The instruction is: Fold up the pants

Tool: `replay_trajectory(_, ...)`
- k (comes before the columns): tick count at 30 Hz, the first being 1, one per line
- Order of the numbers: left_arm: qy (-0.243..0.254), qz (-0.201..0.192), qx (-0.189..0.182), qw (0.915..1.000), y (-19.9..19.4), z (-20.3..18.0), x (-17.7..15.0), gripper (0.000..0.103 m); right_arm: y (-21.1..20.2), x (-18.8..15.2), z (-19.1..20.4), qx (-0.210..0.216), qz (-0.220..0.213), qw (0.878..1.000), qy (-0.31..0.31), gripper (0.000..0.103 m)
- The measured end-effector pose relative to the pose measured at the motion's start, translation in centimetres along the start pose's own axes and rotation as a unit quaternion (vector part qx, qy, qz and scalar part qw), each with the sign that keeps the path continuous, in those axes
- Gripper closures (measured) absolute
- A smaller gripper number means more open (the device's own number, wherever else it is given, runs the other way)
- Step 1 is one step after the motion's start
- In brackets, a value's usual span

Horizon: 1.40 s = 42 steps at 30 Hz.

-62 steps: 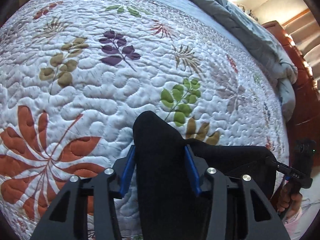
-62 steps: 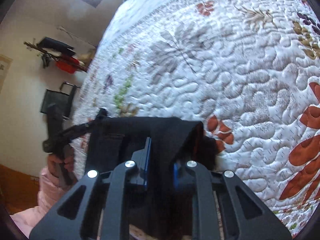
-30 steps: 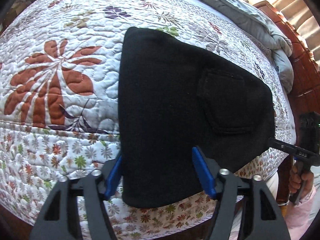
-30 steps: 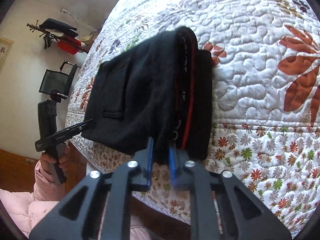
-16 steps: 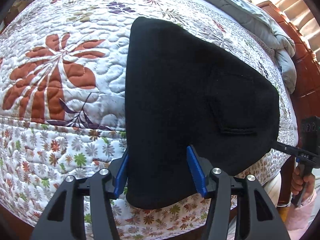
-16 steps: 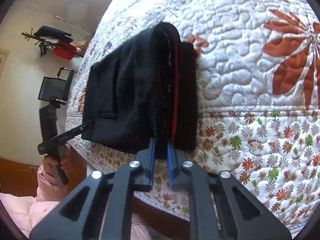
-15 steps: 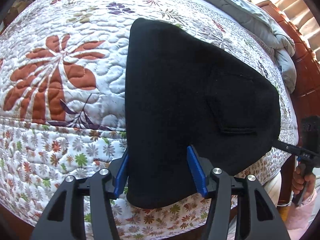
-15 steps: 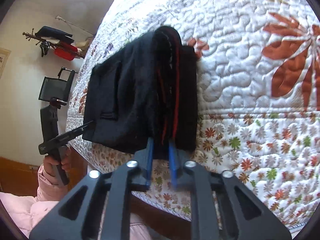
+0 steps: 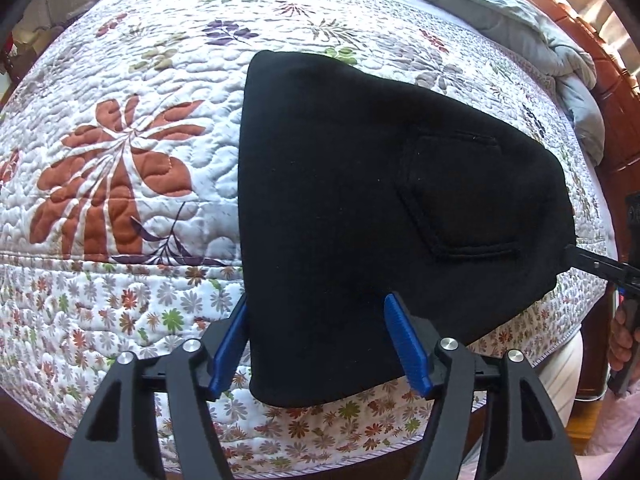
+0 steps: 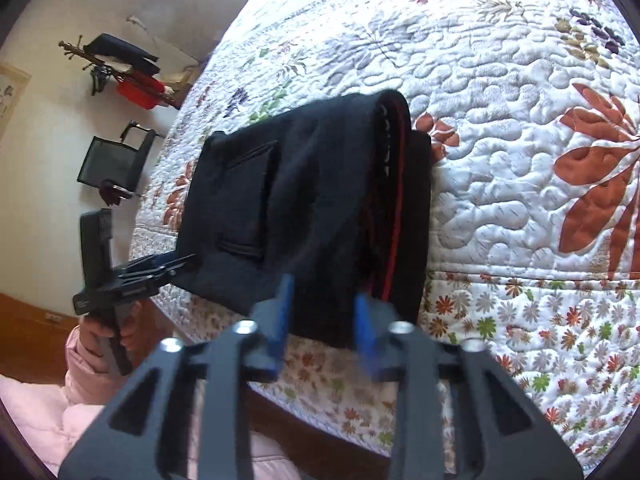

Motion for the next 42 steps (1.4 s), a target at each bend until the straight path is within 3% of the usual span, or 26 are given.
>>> replay_trajectory(2,-0.001,0.0,0.002,1.0,-0.1,-0.1,0.1,0.036,0.1,0.0,0.1,0.001,0.0,1.0,0.0,0.098)
replay_trajectory(7,-0.001,-0.006,0.007,1.0,-0.5,-0.5,0.1,0.036,-1.9,0.1,1.1,0.021,-0.019,1.0,-0.005,0.099)
replay_trajectory(10,0.0,-0.012,0.01,0.9999,-0.8,-0.4,0.1,0.036,-2.2,-0.1,0.4,-0.009,-0.013,1.0,-0.004,0.101)
replay_trajectory(20,0.005,-0.017,0.014,0.9997,-1.0,-0.5,-0.1,0.035,1.2,-0.8,-2.5,-0.047,0.018,0.999,0.016,0.101)
replay_trajectory(30,0.019,-0.029,0.031,0.9989,-1.3,-0.9,0.0,0.035,1.0,-0.7,-2.7,-0.042,0.009,0.999,0.025,0.098)
replay_trajectory(33,0.03,-0.041,0.044,0.9977,-1.8,-1.3,0.1,0.032,0.2,-0.8,-2.5,-0.043,0.001,0.999,0.02,0.086)
replay_trajectory(38,0.022,-0.052,0.035,0.9978,-2.3,-0.7,0.8,0.012,-1.7,-1.0,-1.8,-0.054,-0.011,0.998,0.011,0.056)
replay_trajectory(39,0.015,-0.048,0.028,0.9983,-2.2,-0.1,1.1,0.011,-1.9,-1.0,-1.7,-0.056,-0.013,0.998,0.01,0.045)
replay_trajectory(42,-0.006,-0.036,0.016,0.9992,-1.5,1.3,1.8,0.011,-2.6,-0.8,-1.8,-0.064,-0.018,0.998,0.005,0.04)
Point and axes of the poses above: each gripper's, at about its wrist camera, not at the fingertips, and y roughly the way its jaws point, z to its left, x to its top, the point moved 5 cm from there along y, roughly the way its jaws point, and after that the axes turned 15 degrees about x, right-handed, at the moved point
